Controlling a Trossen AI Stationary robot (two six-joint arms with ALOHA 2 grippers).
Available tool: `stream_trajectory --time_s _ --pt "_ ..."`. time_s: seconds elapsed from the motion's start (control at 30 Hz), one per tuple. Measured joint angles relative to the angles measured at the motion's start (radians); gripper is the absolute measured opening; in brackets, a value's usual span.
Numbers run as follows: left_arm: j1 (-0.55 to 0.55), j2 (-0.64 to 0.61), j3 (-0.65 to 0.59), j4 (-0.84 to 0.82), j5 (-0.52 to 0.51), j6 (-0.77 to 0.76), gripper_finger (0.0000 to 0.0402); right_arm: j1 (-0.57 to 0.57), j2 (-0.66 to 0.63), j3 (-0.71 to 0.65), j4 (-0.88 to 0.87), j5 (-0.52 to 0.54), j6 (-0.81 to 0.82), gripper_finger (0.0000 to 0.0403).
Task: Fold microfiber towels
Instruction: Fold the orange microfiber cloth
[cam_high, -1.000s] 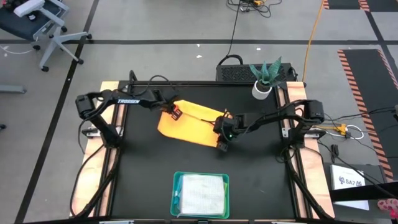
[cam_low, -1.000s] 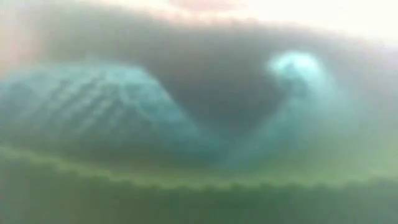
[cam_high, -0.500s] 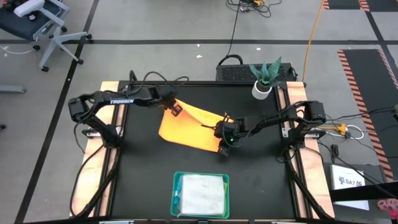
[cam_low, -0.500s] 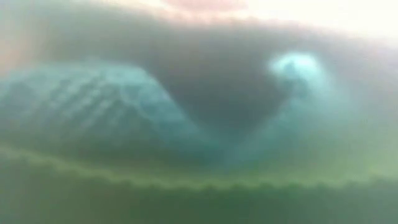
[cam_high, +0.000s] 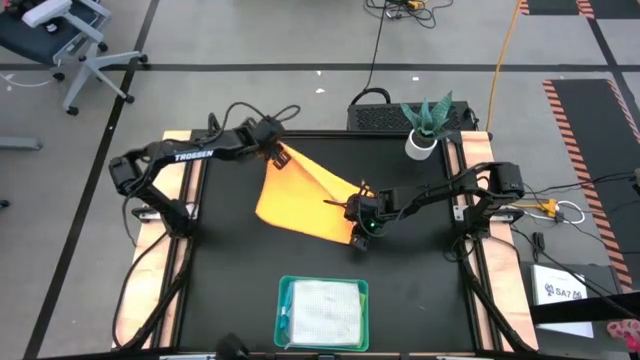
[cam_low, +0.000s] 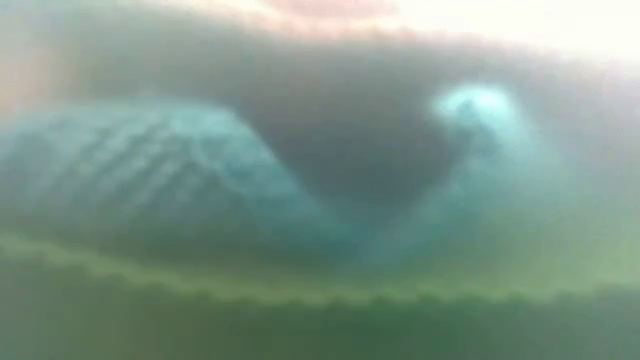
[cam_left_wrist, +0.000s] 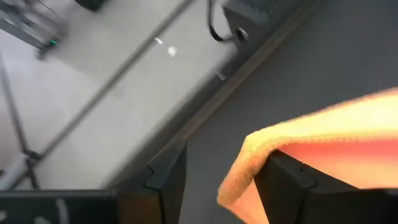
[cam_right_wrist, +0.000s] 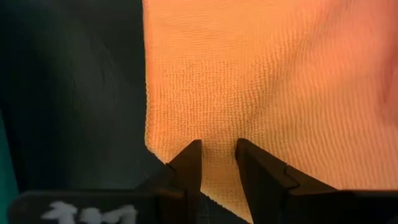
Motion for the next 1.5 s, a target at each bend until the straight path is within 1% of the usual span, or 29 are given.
stream_trajectory --time_s 0.13,0.33,0.5,0.73,0.8,0.87,0.93,1.0,1.13,1.23,1.33,1.43,1.5 --pt "0.034 0.000 0.035 0.043 -0.023 0.065 0.0190 0.000 0.000 0.000 0.000 0.000 0.000 0.0095" --pt "0.054 0.000 0.043 0.010 0.050 0.058 0.0191 0.000 0.000 0.000 0.000 0.001 0.003 0.0095" --pt "0.054 0.000 0.043 -0.038 0.056 0.076 0.0191 0.000 0.000 0.000 0.000 0.002 0.003 0.0095" --pt "0.067 0.000 0.043 -0.013 0.062 0.065 0.0198 0.000 0.001 0.000 0.000 0.002 0.003 0.0095" --pt "0.068 0.001 0.043 -0.014 0.081 0.053 0.0206 0.000 0.001 0.000 -0.001 0.002 0.003 0.0095" --pt "0.065 0.001 0.043 -0.024 0.140 0.014 0.0214 0.000 0.001 0.000 -0.001 0.002 0.003 0.0095" --pt "0.055 0.001 0.043 -0.065 0.216 -0.018 0.0221 0.000 0.001 -0.001 -0.001 0.002 0.003 0.0095" --pt "0.040 -0.013 0.041 -0.105 0.256 -0.043 0.0222 0.000 0.001 -0.001 -0.001 0.002 0.003 0.0095" --pt "-0.004 -0.066 0.043 -0.132 0.243 -0.058 0.0223 0.000 0.001 -0.001 -0.001 0.002 -0.002 0.0095" --pt "-0.031 -0.134 0.042 -0.174 0.238 -0.064 0.0224 -0.001 0.001 -0.001 -0.003 0.003 -0.005 0.0095" --pt "-0.057 -0.193 0.043 -0.260 0.270 -0.108 0.0223 -0.001 0.001 -0.001 -0.003 0.003 -0.005 0.0095" --pt "-0.095 -0.204 0.038 -0.324 0.281 -0.163 0.0223 -0.001 0.001 -0.001 -0.003 0.003 -0.006 0.0095" --pt "-0.126 -0.196 0.004 -0.341 0.288 -0.191 0.0223 -0.003 0.001 -0.001 -0.003 0.003 -0.012 0.0095"
